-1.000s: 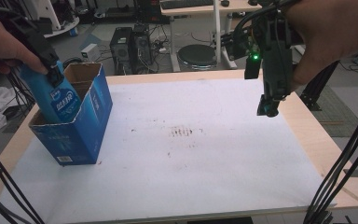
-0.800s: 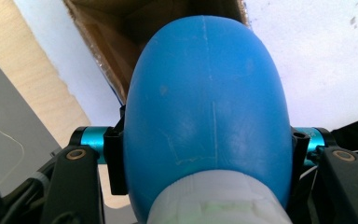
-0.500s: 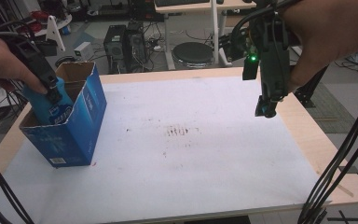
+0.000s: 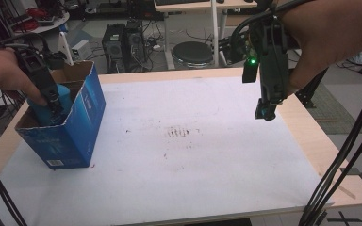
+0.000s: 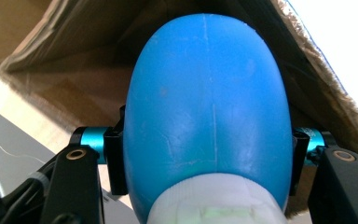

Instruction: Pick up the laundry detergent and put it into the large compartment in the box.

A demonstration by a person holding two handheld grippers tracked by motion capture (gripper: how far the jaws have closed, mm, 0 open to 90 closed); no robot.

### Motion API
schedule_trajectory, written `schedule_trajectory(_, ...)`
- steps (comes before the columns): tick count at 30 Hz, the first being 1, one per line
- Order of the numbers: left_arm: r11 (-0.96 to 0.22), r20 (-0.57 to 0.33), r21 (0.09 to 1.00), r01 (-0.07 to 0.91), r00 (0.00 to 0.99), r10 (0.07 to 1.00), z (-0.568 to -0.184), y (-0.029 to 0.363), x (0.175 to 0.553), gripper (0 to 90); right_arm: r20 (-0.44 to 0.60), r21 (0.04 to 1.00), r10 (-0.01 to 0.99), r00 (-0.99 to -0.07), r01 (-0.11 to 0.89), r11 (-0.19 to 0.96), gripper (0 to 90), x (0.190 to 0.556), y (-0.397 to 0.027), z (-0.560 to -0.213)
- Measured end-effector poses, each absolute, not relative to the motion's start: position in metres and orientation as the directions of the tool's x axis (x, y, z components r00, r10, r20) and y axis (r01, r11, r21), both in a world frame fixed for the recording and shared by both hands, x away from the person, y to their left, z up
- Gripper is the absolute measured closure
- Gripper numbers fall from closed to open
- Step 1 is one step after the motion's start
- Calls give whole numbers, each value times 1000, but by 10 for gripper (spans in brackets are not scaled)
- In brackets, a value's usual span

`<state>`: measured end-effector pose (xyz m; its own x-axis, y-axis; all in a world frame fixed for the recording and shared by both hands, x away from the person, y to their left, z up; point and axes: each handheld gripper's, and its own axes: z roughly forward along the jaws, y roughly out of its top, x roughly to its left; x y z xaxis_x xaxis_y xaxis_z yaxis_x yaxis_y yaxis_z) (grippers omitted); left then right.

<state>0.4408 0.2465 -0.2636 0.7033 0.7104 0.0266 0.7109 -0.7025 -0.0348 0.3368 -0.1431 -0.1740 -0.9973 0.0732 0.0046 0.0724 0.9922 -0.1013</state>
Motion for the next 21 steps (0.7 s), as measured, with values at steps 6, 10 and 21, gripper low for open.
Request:
schedule_trajectory(6,-796,40,-61,602,798,601,-275,241,438,381,4,-101,76,-997,75,992,20,337,-144,-174)
schedule_trajectory(10,-804,23,-60,592,806,591,-281,240,437,381,5,-101,78,-997,77,992,20,336,-144,-175)
schedule_trajectory(21,-803,8,-15,595,803,595,-290,246,441,380,6,-99,80,-997,79,992,20,334,-147,-177)
